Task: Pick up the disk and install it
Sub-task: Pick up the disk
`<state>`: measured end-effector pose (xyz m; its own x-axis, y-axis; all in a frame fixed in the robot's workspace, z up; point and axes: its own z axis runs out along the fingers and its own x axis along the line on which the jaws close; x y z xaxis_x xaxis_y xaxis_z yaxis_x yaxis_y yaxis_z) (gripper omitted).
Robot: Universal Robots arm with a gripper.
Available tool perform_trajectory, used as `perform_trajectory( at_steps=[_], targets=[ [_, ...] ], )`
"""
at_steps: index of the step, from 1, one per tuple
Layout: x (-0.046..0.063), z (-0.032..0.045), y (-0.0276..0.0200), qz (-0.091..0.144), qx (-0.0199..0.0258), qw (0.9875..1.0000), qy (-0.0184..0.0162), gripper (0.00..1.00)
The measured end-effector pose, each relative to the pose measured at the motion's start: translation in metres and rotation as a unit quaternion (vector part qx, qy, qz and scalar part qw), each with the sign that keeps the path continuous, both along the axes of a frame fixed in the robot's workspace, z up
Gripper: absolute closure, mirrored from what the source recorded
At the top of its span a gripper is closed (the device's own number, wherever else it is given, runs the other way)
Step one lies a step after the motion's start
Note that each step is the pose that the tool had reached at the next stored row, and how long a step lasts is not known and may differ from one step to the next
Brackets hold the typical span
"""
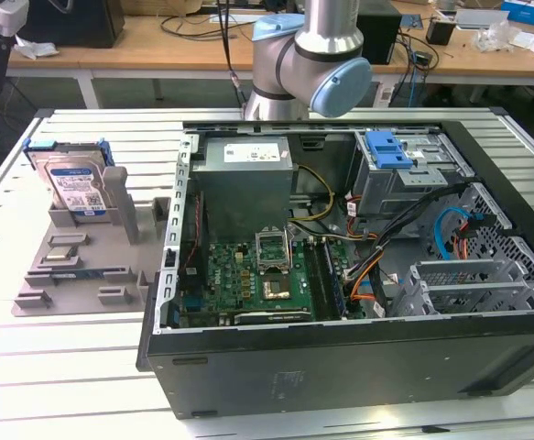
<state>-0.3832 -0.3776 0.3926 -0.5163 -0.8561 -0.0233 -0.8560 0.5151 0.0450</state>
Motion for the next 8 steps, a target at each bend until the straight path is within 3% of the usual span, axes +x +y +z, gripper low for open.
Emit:
perform_trajectory(
  at_steps=[8],
  targets=[
    [0.0000,0.0000,0.0000,0.049,0.0000,0.9988,0.0000,0.89]
  ],
)
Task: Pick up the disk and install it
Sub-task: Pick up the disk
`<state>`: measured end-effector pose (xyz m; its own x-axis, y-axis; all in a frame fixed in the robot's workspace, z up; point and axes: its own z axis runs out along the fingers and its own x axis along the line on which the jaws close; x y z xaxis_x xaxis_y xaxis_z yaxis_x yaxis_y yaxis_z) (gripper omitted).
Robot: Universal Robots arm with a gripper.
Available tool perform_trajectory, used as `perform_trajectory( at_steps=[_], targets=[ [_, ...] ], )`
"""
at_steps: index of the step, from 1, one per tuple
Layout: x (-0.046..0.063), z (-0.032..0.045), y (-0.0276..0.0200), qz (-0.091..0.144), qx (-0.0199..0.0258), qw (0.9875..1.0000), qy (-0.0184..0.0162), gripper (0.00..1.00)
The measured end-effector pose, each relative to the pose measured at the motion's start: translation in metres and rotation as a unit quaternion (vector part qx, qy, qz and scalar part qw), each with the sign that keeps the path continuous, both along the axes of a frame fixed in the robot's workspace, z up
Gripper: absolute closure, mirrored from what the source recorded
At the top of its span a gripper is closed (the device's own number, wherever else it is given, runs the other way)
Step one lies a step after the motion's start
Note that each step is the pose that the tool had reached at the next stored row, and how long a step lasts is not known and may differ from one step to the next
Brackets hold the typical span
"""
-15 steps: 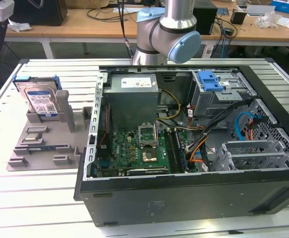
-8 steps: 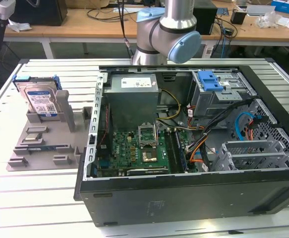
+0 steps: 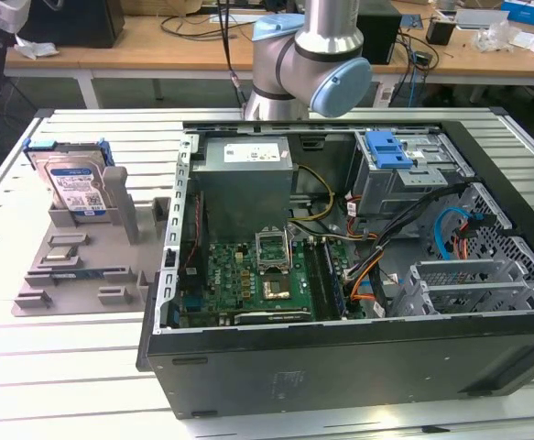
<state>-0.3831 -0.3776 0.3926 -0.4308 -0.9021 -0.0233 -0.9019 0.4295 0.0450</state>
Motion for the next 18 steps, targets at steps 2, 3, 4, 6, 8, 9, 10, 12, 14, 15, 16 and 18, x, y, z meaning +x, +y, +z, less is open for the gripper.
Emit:
perform_trajectory(
  at_steps=[2,3,4,6,8,9,10,12,14,15,16,18],
  targets=[
    [0.0000,0.0000,0.0000,0.018,0.0000,0.9998,0.0000,0.89],
    [0.0000,0.0000,0.0000,0.026,0.0000,0.9997,0.0000,0.89],
    [0.0000,0.0000,0.0000,0.034,0.0000,0.9994,0.0000,0.89],
    [0.0000,0.0000,0.0000,0.046,0.0000,0.9989,0.0000,0.89],
    [0.0000,0.0000,0.0000,0.059,0.0000,0.9983,0.0000,0.89],
    [0.0000,0.0000,0.0000,0.069,0.0000,0.9976,0.0000,0.89],
    [0.0000,0.0000,0.0000,0.078,0.0000,0.9970,0.0000,0.89],
    [0.0000,0.0000,0.0000,0.092,0.0000,0.9957,0.0000,0.89],
    [0.0000,0.0000,0.0000,0.104,0.0000,0.9945,0.0000,0.89],
    [0.0000,0.0000,0.0000,0.110,0.0000,0.9940,0.0000,0.89],
    [0.0000,0.0000,0.0000,0.115,0.0000,0.9934,0.0000,0.89],
    [0.0000,0.0000,0.0000,0.126,0.0000,0.9920,0.0000,0.89]
  ],
)
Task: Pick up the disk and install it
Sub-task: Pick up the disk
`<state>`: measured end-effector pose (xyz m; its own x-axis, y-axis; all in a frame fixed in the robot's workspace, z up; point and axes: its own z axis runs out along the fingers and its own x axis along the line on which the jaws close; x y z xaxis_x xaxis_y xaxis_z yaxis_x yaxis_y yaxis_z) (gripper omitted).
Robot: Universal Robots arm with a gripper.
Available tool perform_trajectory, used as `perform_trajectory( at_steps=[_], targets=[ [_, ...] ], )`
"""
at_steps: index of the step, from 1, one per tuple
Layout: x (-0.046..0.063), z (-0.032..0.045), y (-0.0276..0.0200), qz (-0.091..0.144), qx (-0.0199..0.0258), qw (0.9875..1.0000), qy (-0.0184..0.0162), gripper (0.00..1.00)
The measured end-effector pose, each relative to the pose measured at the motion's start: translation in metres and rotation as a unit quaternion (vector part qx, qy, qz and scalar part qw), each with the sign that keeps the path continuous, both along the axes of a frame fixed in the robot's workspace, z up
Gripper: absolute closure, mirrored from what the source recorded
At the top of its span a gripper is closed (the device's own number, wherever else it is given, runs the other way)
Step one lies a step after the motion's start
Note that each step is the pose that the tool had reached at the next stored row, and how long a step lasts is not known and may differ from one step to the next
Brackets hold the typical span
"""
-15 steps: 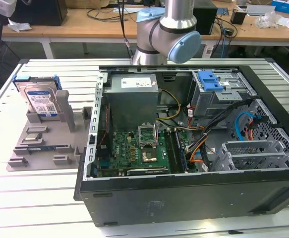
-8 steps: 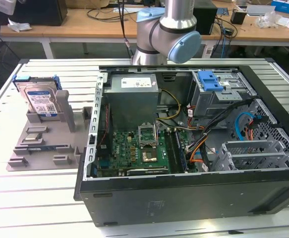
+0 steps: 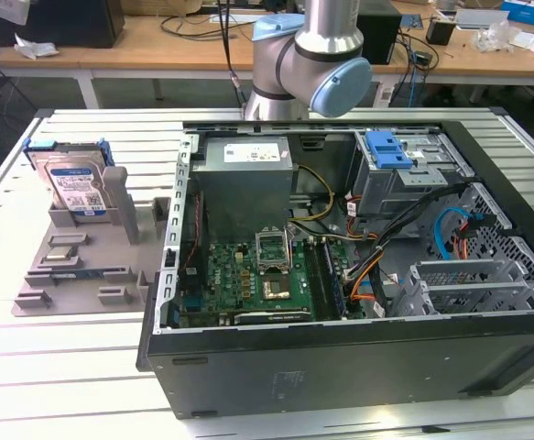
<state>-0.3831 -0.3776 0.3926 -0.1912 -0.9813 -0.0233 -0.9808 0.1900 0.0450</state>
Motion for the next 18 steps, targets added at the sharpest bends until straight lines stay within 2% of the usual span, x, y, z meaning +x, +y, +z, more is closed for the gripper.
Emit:
perform_trajectory(
  at_steps=[2,5,7,11,13,18],
  targets=[
    [0.0000,0.0000,0.0000,0.010,0.0000,1.0000,0.0000,0.89],
    [0.0000,0.0000,0.0000,0.037,0.0000,0.9993,0.0000,0.89],
    [0.0000,0.0000,0.0000,0.047,0.0000,0.9989,0.0000,0.89],
    [0.0000,0.0000,0.0000,0.076,0.0000,0.9971,0.0000,0.89],
    [0.0000,0.0000,0.0000,0.093,0.0000,0.9957,0.0000,0.89],
    [0.0000,0.0000,0.0000,0.093,0.0000,0.9956,0.0000,0.89]
  ],
)
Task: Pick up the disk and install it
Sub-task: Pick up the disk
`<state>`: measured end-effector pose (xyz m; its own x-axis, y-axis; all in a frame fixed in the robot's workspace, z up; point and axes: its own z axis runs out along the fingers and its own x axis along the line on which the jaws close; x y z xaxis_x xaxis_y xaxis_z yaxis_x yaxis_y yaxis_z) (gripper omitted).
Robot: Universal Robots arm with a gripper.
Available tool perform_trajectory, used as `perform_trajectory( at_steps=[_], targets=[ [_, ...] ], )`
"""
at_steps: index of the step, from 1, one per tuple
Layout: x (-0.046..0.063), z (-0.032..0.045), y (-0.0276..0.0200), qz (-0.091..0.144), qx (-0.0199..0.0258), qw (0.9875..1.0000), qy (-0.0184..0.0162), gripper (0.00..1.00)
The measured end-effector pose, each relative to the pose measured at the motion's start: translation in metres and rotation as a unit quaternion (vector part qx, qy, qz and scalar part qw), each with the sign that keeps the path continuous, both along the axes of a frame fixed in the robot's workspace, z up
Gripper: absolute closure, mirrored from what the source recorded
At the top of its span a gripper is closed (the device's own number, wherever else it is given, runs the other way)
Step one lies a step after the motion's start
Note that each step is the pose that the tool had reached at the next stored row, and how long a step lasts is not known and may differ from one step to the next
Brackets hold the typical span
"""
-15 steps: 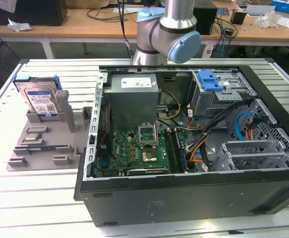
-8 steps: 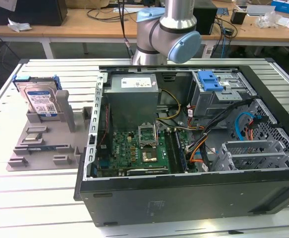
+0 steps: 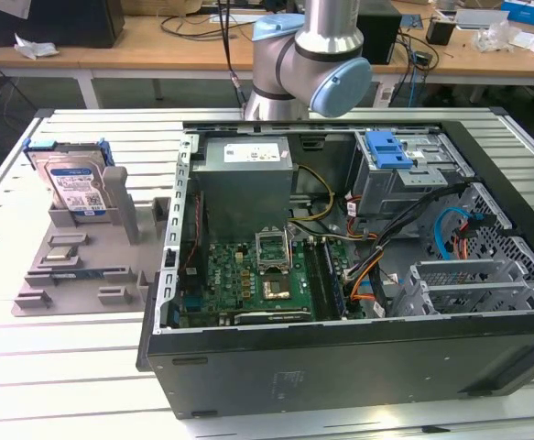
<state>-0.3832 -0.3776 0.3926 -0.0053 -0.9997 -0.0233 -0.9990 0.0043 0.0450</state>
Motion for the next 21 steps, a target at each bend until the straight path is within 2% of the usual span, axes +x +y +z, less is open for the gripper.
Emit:
perform_trajectory(
  at_steps=[3,4,5,6,8,15,18,21],
  targets=[
    [0.000,0.0000,0.0000,0.000,0.0000,1.0000,0.0000,0.71],
    [0.000,0.0000,0.0000,0.000,0.0000,1.0000,0.0000,0.71],
    [0.000,0.0000,0.0000,0.000,0.0000,1.0000,0.0000,0.64],
    [0.000,0.0000,0.0000,0.001,0.0000,1.0000,0.0000,0.64],
    [0.000,0.0000,0.0000,0.001,0.0000,1.0000,0.0000,0.52],
    [0.000,0.0000,0.0011,0.001,0.0000,1.0000,0.0000,0.52],
    [0.000,0.0000,0.0123,0.001,-0.0001,1.0000,0.0000,0.52],
    [0.002,-0.0004,0.0294,0.001,-0.0002,1.0000,0.0000,0.52]
  ],
)
